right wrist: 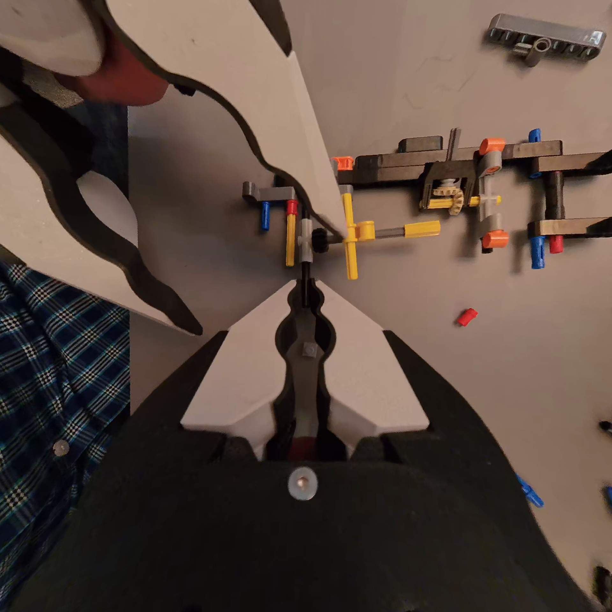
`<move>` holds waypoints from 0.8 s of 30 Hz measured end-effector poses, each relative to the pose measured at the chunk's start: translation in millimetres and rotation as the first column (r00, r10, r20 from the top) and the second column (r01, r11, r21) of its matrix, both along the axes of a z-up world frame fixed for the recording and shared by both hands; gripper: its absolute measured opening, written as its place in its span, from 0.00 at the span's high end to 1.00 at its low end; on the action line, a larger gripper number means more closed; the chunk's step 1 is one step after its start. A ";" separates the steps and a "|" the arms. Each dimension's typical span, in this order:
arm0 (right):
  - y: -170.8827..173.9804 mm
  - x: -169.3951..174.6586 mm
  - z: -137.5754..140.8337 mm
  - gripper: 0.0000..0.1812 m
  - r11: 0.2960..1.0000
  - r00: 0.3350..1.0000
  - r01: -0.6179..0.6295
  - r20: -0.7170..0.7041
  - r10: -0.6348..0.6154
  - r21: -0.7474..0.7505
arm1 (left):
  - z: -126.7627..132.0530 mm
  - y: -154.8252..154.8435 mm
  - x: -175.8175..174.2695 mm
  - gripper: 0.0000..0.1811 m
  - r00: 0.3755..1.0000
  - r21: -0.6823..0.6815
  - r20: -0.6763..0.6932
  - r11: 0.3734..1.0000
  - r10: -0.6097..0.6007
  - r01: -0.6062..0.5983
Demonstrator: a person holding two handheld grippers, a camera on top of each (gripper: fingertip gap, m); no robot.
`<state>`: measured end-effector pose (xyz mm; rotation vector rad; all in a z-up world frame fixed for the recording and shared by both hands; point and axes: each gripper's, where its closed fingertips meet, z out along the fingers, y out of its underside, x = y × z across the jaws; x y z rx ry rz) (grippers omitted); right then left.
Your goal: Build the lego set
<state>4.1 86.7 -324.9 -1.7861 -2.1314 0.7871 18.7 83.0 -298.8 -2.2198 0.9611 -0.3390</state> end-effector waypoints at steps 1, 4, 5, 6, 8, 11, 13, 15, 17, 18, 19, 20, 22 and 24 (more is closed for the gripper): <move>-0.4 0.4 -0.2 1.00 1.000 1.000 -0.001 0.003 0.001 0.005 | 0.3 0.1 0.3 0.56 1.000 0.000 0.005 1.000 0.000 0.000; 0.5 2.7 0.2 1.00 1.000 1.000 -0.003 0.019 0.002 0.028 | -0.1 -1.3 1.9 0.56 1.000 -0.004 0.006 1.000 -0.008 0.008; 0.8 2.8 0.6 1.00 0.999 1.000 -0.002 0.019 0.001 0.037 | -0.4 -1.8 2.8 0.56 1.000 -0.004 0.004 1.000 -0.012 0.012; 0.5 3.1 0.1 1.00 0.999 1.000 -0.003 0.024 0.002 0.042 | -1.3 -2.2 3.6 0.56 1.000 -0.008 0.002 1.000 -0.016 0.016; 0.3 2.8 -0.6 1.00 0.998 0.999 -0.004 0.036 0.002 0.056 | -3.7 -3.3 3.3 0.56 1.000 -0.016 -0.006 1.000 -0.019 0.019; 1.0 1.8 -1.1 1.00 0.997 0.999 -0.005 0.052 0.001 0.083 | -4.9 -5.0 1.5 0.56 1.000 -0.022 -0.004 1.000 -0.015 0.015; 0.2 0.1 -1.2 1.00 0.997 0.998 -0.002 0.057 -0.002 0.081 | -4.4 -5.0 0.1 0.56 1.000 -0.022 -0.006 1.000 -0.013 0.013; -0.4 -1.4 -1.2 1.00 0.997 0.998 0.000 0.062 -0.005 0.076 | -3.5 -5.0 -0.6 0.56 1.000 -0.022 -0.005 1.000 -0.011 0.011; -0.1 -2.4 -1.3 1.00 0.997 0.998 0.003 0.063 -0.008 0.079 | -3.9 -5.9 -1.4 0.56 1.000 -0.025 -0.008 1.000 -0.012 0.012; 0.2 -2.8 -1.3 1.00 0.997 0.998 0.006 0.062 -0.011 0.081 | -4.3 -6.7 -2.2 0.56 1.000 -0.026 -0.012 1.000 -0.012 0.012; 0.3 -3.1 -1.2 0.99 0.997 0.998 0.008 0.060 -0.013 0.083 | -4.1 -7.8 -3.4 0.56 1.000 -0.028 -0.015 1.000 -0.011 0.010; 0.6 -3.2 -1.3 1.00 0.997 0.998 0.010 0.058 -0.015 0.083 | -2.5 -8.8 -5.2 0.56 1.000 -0.025 -0.016 1.000 -0.006 0.005; 0.6 -4.2 -1.2 1.00 0.997 0.998 0.017 0.052 -0.021 0.072 | 2.5 -12.8 -11.1 0.55 1.000 -0.019 -0.019 1.000 0.008 -0.009; 0.4 -4.9 -1.2 0.99 0.998 0.999 0.021 0.047 -0.024 0.064 | 4.8 -17.9 -23.1 0.55 0.999 -0.030 -0.028 0.999 0.043 -0.044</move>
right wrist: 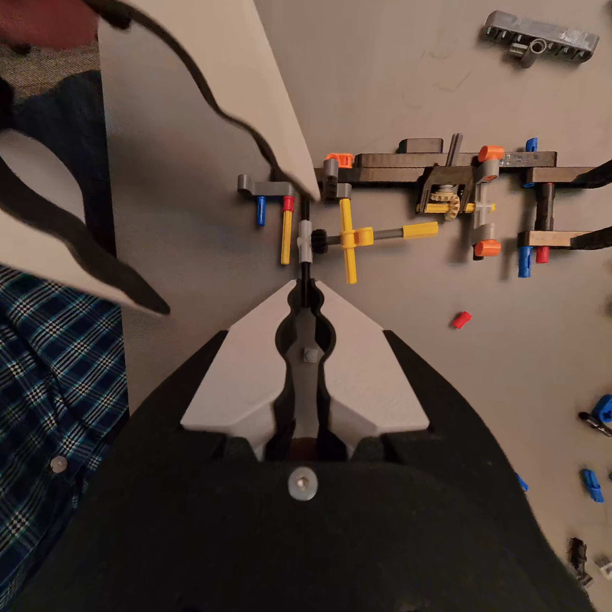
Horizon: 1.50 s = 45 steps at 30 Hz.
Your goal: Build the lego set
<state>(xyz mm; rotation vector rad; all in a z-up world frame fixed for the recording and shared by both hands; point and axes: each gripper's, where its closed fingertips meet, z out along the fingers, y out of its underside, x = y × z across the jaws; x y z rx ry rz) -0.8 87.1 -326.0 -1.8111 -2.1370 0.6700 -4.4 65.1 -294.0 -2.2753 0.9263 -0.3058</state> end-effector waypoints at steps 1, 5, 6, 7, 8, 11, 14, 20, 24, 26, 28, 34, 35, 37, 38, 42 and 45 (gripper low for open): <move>-0.1 -0.5 0.0 1.00 1.000 1.000 0.000 -0.003 0.000 -0.002 | -1.9 -3.0 -9.1 0.55 1.000 -0.017 -0.017 1.000 0.023 -0.023; -1.9 -2.4 0.1 0.99 1.000 1.000 0.000 -0.015 0.000 -0.011 | -18.2 -11.1 -31.9 0.55 0.997 -0.094 -0.023 0.993 0.073 -0.075; -1.7 -2.6 0.1 1.00 1.000 1.000 0.001 -0.016 -0.002 -0.012 | -25.6 -11.4 -35.9 0.54 0.996 -0.112 -0.043 0.991 0.074 -0.079; -1.7 -2.8 0.1 1.00 1.000 1.000 0.003 -0.017 -0.004 -0.013 | -32.2 -11.7 -38.6 0.54 0.996 -0.127 -0.063 0.989 0.070 -0.077; -1.6 -2.8 0.1 1.00 1.000 1.000 0.006 -0.020 -0.006 -0.014 | -36.6 -11.7 -39.1 0.53 0.995 -0.138 -0.071 0.988 0.063 -0.072; -1.4 -3.1 0.2 1.00 1.000 0.999 0.018 -0.027 -0.018 -0.018 | -38.0 -9.6 -35.2 0.54 0.997 -0.133 -0.060 0.990 0.041 -0.049; -1.1 -4.8 0.0 1.00 1.000 0.999 0.023 -0.034 -0.023 -0.011 | -37.1 -8.7 -34.8 0.56 0.998 -0.135 -0.046 0.990 0.037 -0.043; -2.5 -8.4 0.0 1.00 0.999 0.999 0.030 -0.045 -0.031 -0.010 | -36.3 -8.6 -30.7 0.58 0.999 -0.120 -0.035 0.992 0.039 -0.043; -2.5 -9.1 0.0 1.00 0.999 0.997 0.049 -0.057 -0.049 -0.005 | -36.0 -8.7 -30.2 0.58 0.998 -0.113 -0.028 0.992 0.050 -0.053; -3.1 -9.2 0.0 1.00 0.998 0.997 0.057 -0.060 -0.057 -0.001 | -35.9 -8.7 -29.9 0.58 0.998 -0.111 -0.026 0.992 0.055 -0.058; -4.2 -9.3 0.0 1.00 0.998 0.996 0.071 -0.063 -0.071 -0.003 | -35.7 -8.7 -29.3 0.58 0.998 -0.109 -0.023 0.992 0.063 -0.065; -5.0 -9.4 -0.3 1.00 0.997 0.995 0.067 -0.072 -0.063 0.047 | -35.2 -8.7 -28.6 0.58 0.997 -0.102 -0.017 0.992 0.076 -0.078; -5.1 -9.4 -0.5 1.00 0.996 0.996 0.060 -0.071 -0.055 0.073 | -34.9 -8.5 -28.5 0.58 0.997 -0.101 -0.015 0.992 0.079 -0.080; -5.9 -9.4 -0.8 0.99 0.993 0.997 0.045 -0.064 -0.038 0.113 | -34.9 -8.5 -28.5 0.58 0.997 -0.098 -0.015 0.992 0.081 -0.082; -6.1 -9.4 -0.9 0.99 0.992 0.998 0.042 -0.060 -0.035 0.120 | -34.7 -8.4 -28.6 0.58 0.997 -0.097 -0.015 0.992 0.082 -0.083; -7.4 -9.9 -0.7 0.99 0.997 0.998 0.042 -0.052 -0.038 0.065 | -33.6 -7.9 -26.3 0.61 0.997 -0.094 0.004 0.992 0.082 -0.081; -10.6 -10.7 -0.5 0.98 0.998 0.999 0.032 -0.044 -0.030 0.057 | -34.0 -5.8 -27.9 0.66 0.996 -0.076 -0.018 0.993 0.089 -0.090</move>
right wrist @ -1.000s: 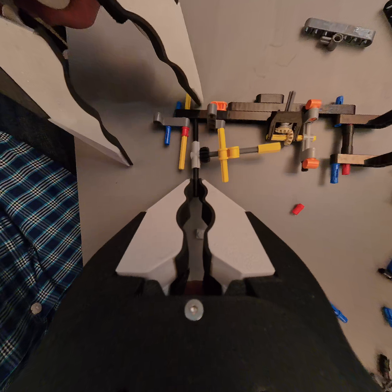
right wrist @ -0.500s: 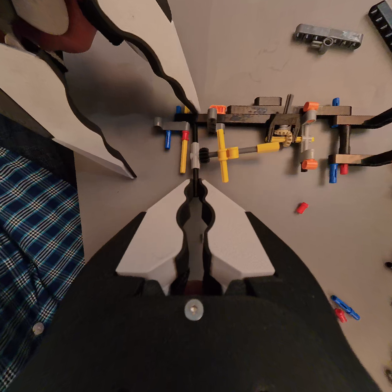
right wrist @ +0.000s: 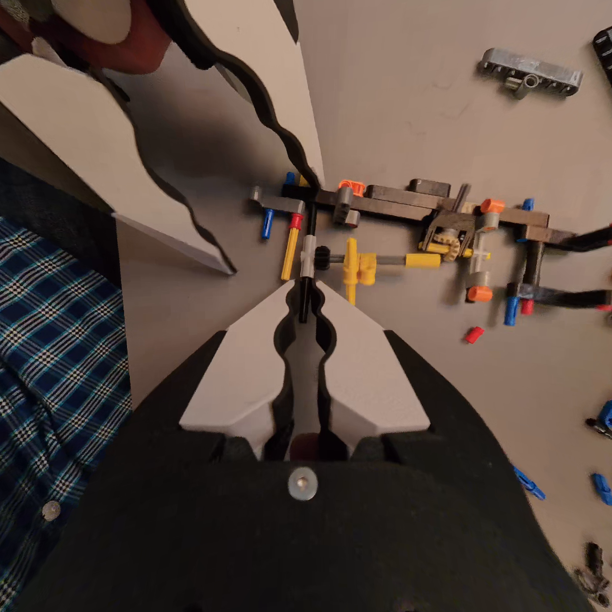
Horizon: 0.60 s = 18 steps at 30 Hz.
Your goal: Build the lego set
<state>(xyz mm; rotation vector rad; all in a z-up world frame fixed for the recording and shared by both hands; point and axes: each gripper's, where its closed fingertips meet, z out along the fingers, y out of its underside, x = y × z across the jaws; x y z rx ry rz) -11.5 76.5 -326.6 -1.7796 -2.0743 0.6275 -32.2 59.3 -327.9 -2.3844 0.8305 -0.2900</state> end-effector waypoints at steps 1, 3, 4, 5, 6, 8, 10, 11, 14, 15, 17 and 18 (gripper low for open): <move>-1.2 -0.9 0.1 0.99 1.000 1.000 0.003 -0.005 -0.003 -0.007 | -0.1 0.2 -0.6 0.65 1.000 0.002 -0.004 1.000 0.001 -0.001; -2.5 -2.2 0.3 0.99 1.000 1.000 0.012 -0.017 -0.013 -0.028 | 0.5 0.1 -0.7 0.65 1.000 -0.005 0.009 1.000 0.007 -0.007; -0.6 -2.4 0.2 0.99 0.999 1.000 0.021 -0.020 -0.021 -0.025 | 0.7 0.2 -0.7 0.65 1.000 -0.005 0.017 1.000 0.010 -0.010; 1.2 -2.7 0.2 0.99 0.999 0.999 0.031 -0.024 -0.031 -0.021 | 0.9 -0.1 -0.3 0.65 1.000 -0.006 0.019 1.000 0.010 -0.010; 1.1 -2.9 0.3 0.99 0.999 0.999 0.042 -0.027 -0.043 -0.031 | 0.5 0.0 -0.6 0.65 1.000 -0.004 0.009 1.000 0.009 -0.009; 0.8 -2.8 0.4 0.99 0.997 0.998 0.056 -0.027 -0.058 -0.046 | -0.1 0.5 -0.5 0.65 1.000 0.003 -0.007 1.000 0.015 -0.015; -0.4 -2.7 0.5 0.99 0.997 0.998 0.061 -0.022 -0.062 -0.053 | 0.0 0.8 0.0 0.65 1.000 0.009 -0.001 1.000 0.030 -0.030; -0.6 -2.9 0.5 0.99 0.996 0.997 0.067 -0.020 -0.069 -0.052 | 0.1 1.4 -0.5 0.65 0.999 0.013 0.003 0.999 0.040 -0.040; -3.3 -3.2 0.1 0.99 0.998 0.998 0.062 -0.011 -0.062 -0.007 | 0.5 3.7 -2.8 0.69 0.998 0.020 0.010 0.998 0.065 -0.065; -5.2 -3.2 0.2 0.98 0.998 0.998 0.059 -0.009 -0.059 -0.010 | 0.7 4.2 -3.4 0.70 0.997 0.023 0.013 0.997 0.071 -0.071; -8.8 -3.3 0.4 0.98 0.998 0.999 0.054 -0.004 -0.054 -0.031 | 0.7 5.0 -3.9 0.71 0.996 0.030 0.017 0.996 0.082 -0.083; -10.3 -3.6 0.5 0.98 0.998 0.999 0.051 -0.002 -0.052 -0.043 | 0.8 5.2 -4.0 0.71 0.996 0.031 0.018 0.996 0.083 -0.084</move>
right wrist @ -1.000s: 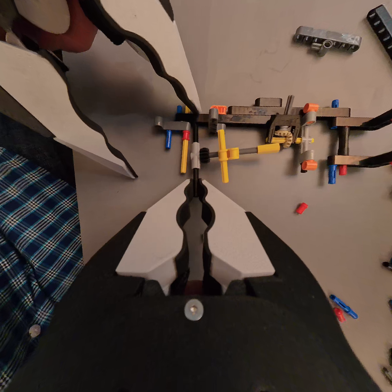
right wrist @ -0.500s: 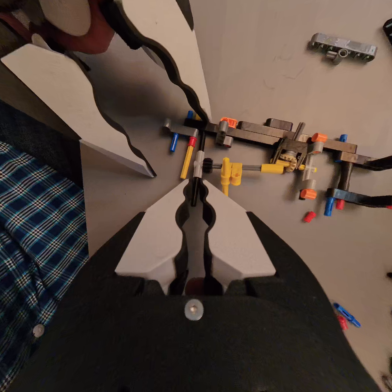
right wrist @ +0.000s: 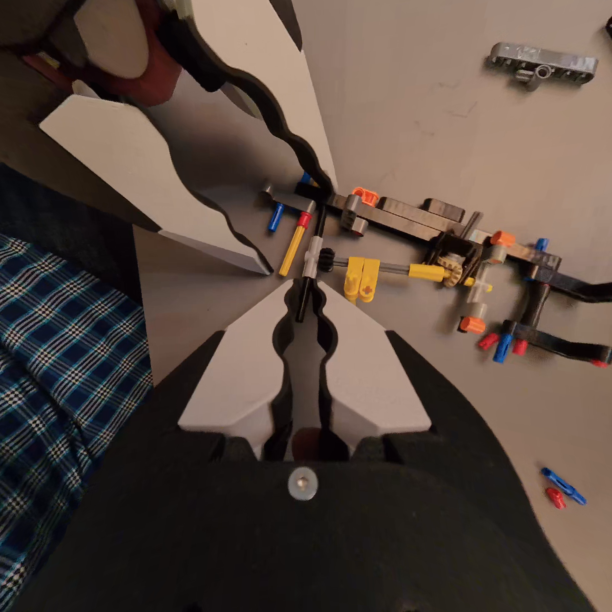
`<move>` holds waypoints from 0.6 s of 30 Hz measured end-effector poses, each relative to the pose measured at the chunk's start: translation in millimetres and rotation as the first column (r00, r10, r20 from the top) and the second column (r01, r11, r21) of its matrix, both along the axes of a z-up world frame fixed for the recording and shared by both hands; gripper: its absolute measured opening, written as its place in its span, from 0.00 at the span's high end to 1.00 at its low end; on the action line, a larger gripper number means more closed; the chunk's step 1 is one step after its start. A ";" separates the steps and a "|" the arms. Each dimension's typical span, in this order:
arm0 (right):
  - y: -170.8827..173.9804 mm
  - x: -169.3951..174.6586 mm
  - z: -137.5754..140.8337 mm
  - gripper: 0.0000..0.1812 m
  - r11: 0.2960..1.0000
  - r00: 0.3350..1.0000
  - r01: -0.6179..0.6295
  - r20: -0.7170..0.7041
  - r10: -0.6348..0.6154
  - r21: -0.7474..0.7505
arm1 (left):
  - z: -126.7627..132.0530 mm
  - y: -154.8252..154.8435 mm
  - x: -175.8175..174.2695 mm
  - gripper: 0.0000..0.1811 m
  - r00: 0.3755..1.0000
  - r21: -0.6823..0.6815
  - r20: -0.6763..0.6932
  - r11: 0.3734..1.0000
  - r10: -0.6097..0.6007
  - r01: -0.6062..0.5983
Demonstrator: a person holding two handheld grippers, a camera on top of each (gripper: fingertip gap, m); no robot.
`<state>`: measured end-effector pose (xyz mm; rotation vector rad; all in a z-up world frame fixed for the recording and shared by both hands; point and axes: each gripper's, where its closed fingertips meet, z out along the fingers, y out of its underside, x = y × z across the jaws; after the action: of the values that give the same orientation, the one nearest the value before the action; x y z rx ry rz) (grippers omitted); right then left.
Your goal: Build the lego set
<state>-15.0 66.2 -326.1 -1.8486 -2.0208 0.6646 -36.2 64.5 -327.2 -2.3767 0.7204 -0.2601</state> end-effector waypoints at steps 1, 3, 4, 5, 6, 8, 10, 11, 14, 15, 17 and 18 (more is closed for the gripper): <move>-1.5 -0.3 0.2 0.97 1.000 1.000 -0.001 0.000 0.001 -0.014 | 0.1 0.4 -0.6 0.72 1.000 0.002 0.000 1.000 0.003 -0.003; -1.0 -0.2 0.3 0.97 1.000 1.000 0.004 -0.004 -0.005 -0.023 | 0.2 1.7 -2.5 0.74 1.000 0.008 0.001 1.000 0.009 -0.009; -1.0 0.3 0.3 0.97 0.999 1.000 0.008 -0.006 -0.008 -0.033 | 0.3 2.1 -3.7 0.76 1.000 0.008 0.000 1.000 0.012 -0.012; -1.8 0.7 0.5 0.96 0.999 1.000 0.008 -0.008 -0.009 -0.043 | 0.3 2.7 -4.4 0.77 1.000 0.010 -0.001 1.000 0.016 -0.016; -3.0 1.2 0.8 0.95 0.999 1.000 0.007 -0.009 -0.007 -0.049 | 0.4 2.9 -4.4 0.77 1.000 0.012 -0.003 1.000 0.017 -0.017; -4.7 2.6 1.1 0.92 0.999 1.000 0.005 -0.004 -0.005 -0.053 | 0.4 3.0 -4.7 0.79 1.000 0.014 -0.005 1.000 0.017 -0.017; -4.3 4.0 1.1 0.91 0.999 1.000 0.002 -0.002 -0.002 -0.045 | 0.6 3.7 -5.5 0.82 1.000 0.015 -0.003 1.000 0.020 -0.020; -2.6 5.6 1.0 0.92 0.999 1.000 0.004 0.002 -0.004 -0.036 | 0.6 3.7 -5.6 0.83 1.000 0.016 -0.004 1.000 0.017 -0.017; 1.5 10.0 0.7 0.93 1.000 1.000 0.007 -0.002 -0.007 -0.013 | 0.4 3.7 -5.3 0.84 1.000 0.017 -0.009 1.000 0.016 -0.016; 2.4 10.6 0.7 0.96 1.000 1.000 0.004 -0.009 -0.004 0.001 | 0.4 3.8 -4.9 0.84 1.000 0.017 -0.008 1.000 0.015 -0.015; 4.8 11.0 -0.1 0.98 0.999 1.000 -0.002 -0.018 0.003 0.034 | 0.3 4.1 -4.5 0.84 1.000 0.016 -0.007 1.000 0.013 -0.013; 5.8 10.5 -0.2 0.98 0.999 1.000 -0.004 -0.027 0.005 0.044 | 0.3 4.3 -4.5 0.84 1.000 0.017 -0.009 1.000 0.012 -0.012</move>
<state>-4.6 72.0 -326.3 -1.8012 -2.0068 0.6374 -40.7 68.8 -326.9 -2.3668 0.7093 -0.2376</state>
